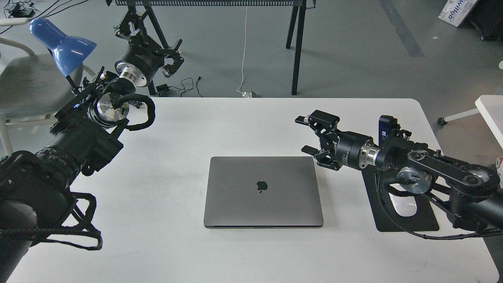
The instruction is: Close notebook with right arm
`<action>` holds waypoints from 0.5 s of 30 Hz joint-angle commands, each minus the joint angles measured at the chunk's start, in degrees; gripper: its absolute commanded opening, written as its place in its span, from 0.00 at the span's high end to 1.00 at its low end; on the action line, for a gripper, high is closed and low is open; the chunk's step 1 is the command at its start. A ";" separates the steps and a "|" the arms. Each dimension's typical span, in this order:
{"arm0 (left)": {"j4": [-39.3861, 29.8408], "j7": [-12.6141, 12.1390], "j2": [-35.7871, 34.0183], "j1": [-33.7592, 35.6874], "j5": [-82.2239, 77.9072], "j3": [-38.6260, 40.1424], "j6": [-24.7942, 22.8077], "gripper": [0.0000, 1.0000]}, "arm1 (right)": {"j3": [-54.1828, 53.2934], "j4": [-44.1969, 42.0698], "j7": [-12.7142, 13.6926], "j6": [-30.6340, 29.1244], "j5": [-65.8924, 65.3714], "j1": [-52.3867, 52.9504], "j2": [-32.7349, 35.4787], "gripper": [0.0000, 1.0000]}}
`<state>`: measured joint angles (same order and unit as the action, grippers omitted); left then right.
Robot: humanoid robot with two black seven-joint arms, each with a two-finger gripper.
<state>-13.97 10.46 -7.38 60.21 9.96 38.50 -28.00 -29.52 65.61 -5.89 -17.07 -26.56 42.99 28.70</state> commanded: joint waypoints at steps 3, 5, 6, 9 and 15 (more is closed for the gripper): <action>0.00 0.00 0.00 0.00 0.06 -0.09 0.00 0.00 | -15.38 -3.02 -0.52 -0.07 2.38 -0.71 -0.66 0.00; 0.00 0.00 0.09 0.00 -0.03 0.00 0.00 0.00 | -17.93 -4.34 -0.52 0.02 4.23 -0.89 -0.75 0.00; 0.00 0.00 0.18 0.00 -0.03 0.00 0.00 0.00 | -18.99 -5.13 -0.52 0.02 5.28 -0.81 -0.84 0.00; 0.00 -0.09 0.35 0.00 0.06 0.00 0.00 0.00 | -22.50 -8.38 -0.35 0.10 9.32 -0.80 -1.02 0.00; 0.00 -0.09 0.26 0.00 -0.03 0.00 0.00 0.00 | -29.54 -13.05 0.09 -0.07 21.36 -0.45 -1.02 0.00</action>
<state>-13.97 10.41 -7.07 60.20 10.00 38.50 -28.00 -56.06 53.81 -5.86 -16.98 -10.94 42.37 27.70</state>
